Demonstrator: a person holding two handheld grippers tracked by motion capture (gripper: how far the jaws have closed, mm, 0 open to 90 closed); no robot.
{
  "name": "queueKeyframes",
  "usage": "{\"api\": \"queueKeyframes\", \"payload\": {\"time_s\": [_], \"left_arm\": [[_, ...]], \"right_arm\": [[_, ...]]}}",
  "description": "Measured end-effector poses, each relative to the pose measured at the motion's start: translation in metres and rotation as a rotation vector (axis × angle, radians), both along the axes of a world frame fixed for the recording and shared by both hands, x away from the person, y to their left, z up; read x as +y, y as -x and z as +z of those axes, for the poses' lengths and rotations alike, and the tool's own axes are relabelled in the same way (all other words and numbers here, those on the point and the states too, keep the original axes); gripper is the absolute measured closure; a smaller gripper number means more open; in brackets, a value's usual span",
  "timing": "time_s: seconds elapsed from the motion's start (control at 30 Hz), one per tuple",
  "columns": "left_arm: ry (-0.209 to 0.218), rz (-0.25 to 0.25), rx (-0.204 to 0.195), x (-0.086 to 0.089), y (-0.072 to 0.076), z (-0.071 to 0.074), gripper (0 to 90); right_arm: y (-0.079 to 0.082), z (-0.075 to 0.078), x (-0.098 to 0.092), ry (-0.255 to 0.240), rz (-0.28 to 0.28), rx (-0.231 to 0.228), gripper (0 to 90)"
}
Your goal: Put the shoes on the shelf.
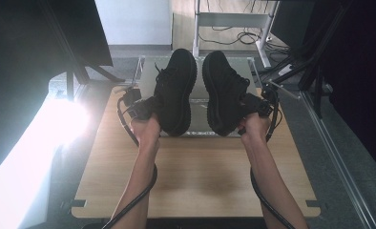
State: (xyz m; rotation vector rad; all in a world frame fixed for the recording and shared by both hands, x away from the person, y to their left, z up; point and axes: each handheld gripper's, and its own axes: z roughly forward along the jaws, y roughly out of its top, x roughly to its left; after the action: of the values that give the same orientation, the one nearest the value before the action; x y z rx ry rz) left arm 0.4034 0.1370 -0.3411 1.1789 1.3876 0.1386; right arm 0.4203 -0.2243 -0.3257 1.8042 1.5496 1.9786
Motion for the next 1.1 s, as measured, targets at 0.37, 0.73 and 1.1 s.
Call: {"api": "queueKeyframes", "payload": {"time_s": [0.37,0.73,1.1], "left_arm": [[-0.002,0.038,0.035,-0.008,-0.031,0.012,81.2],[-0.039,0.085,0.075,-0.015,-0.060,0.019,81.0],[-0.153,0.126,0.122,-0.021,-0.078,0.032,80.3]], "right_arm": [[-0.032,0.008,0.005,0.016,-0.036,0.040,71.8],[-0.067,0.004,0.010,0.074,-0.078,0.077,71.7],[-0.085,0.007,0.018,0.097,-0.106,0.089,70.9]]}}
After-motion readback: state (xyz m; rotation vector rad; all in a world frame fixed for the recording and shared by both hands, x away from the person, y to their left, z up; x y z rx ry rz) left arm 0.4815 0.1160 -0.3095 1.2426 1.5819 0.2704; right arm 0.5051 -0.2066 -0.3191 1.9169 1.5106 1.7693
